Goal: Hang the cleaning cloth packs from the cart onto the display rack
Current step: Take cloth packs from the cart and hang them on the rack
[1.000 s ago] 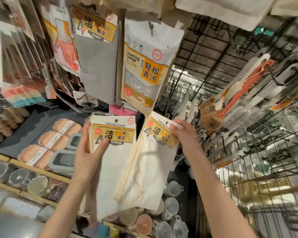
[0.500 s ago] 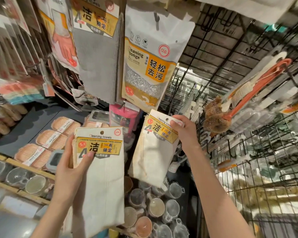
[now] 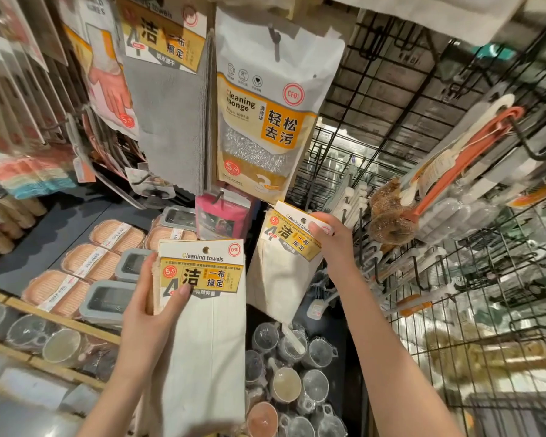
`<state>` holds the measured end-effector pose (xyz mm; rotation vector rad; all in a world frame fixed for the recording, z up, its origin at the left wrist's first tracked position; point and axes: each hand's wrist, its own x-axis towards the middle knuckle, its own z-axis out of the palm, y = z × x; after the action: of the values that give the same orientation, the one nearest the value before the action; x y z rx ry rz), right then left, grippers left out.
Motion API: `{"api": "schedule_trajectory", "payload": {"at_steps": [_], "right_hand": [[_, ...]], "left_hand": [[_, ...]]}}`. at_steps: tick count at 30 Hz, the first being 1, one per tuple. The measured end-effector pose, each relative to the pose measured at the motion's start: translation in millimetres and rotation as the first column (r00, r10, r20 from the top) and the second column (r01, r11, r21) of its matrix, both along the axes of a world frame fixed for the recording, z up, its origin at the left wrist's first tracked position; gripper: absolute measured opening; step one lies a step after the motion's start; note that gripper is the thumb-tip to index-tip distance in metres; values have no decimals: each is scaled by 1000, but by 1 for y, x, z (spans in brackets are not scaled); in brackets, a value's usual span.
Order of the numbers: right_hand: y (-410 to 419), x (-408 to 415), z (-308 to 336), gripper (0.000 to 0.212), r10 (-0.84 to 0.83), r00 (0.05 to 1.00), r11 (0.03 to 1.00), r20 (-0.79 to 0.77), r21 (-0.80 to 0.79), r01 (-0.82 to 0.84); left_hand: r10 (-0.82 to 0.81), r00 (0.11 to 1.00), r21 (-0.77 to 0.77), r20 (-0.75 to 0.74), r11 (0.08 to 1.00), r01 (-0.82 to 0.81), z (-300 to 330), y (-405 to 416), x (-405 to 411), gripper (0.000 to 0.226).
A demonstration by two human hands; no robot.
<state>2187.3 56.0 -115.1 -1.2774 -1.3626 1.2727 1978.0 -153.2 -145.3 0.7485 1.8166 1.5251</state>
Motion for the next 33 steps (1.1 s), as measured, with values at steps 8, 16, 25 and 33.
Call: {"api": "schedule_trajectory", "payload": {"at_steps": [8, 16, 25, 33], "right_hand": [[18, -12, 5, 14, -79, 976, 994, 204, 90, 61], [42, -12, 11, 15, -124, 952, 991, 280, 76, 106], [26, 2, 32, 25, -68, 943, 983, 325, 184, 8], [-25, -2, 74, 18, 153, 966, 975, 209, 126, -181]], "left_hand": [[-10, 999, 22, 45, 1000, 9, 12, 9, 15, 65], [-43, 998, 68, 48, 997, 39, 20, 25, 22, 65], [-62, 997, 117, 48, 992, 56, 31, 34, 27, 65], [-121, 992, 186, 31, 976, 113, 38, 38, 37, 61]]}}
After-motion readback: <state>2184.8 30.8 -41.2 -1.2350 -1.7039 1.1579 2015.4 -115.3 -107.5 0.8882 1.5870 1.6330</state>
